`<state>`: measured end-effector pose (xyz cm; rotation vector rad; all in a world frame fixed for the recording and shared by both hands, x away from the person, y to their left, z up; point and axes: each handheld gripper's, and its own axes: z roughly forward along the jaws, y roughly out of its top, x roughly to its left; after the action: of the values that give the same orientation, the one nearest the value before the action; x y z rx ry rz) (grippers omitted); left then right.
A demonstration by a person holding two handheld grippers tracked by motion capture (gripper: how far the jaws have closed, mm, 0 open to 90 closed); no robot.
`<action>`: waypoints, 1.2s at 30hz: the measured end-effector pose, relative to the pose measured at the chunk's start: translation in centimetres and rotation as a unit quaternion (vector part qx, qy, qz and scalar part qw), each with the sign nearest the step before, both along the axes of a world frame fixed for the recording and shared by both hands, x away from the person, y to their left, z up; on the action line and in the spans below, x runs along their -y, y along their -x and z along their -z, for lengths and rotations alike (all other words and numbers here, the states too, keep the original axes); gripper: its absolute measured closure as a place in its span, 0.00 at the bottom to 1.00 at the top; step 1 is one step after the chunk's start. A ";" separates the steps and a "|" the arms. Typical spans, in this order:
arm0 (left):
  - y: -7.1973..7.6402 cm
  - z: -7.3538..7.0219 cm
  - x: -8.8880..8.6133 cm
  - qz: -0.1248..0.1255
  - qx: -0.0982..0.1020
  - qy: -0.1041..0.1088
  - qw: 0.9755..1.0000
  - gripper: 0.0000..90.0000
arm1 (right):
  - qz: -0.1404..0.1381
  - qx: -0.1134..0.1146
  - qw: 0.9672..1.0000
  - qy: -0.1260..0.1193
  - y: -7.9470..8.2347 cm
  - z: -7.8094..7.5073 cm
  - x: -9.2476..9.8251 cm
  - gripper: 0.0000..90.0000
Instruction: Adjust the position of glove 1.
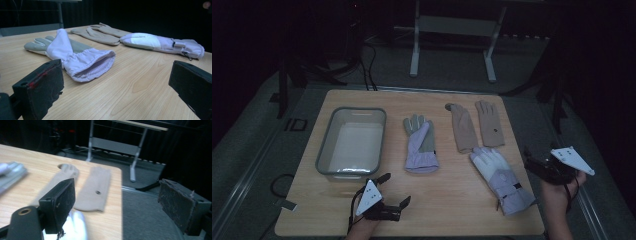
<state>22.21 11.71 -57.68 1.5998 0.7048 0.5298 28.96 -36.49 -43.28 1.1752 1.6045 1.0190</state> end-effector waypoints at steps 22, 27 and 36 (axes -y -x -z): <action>0.1 0.0 0.1 0.007 0.004 -0.004 1.000 0.00 | -0.160 -0.068 0.985 0.008 -5.6 -2.6 -12.0 0.13; 0.1 0.0 0.1 0.007 0.004 -0.003 1.000 0.00 | -0.187 -0.079 0.979 0.009 -6.7 -2.0 -14.9 0.13; 0.1 0.0 0.0 0.012 0.004 0.000 1.000 0.00 | -0.235 -0.084 0.968 0.006 -8.3 -0.7 -20.1 0.13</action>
<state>22.15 11.68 -57.69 1.6033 0.6788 0.5194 37.29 -16.37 -42.59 0.9060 2.0831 1.2258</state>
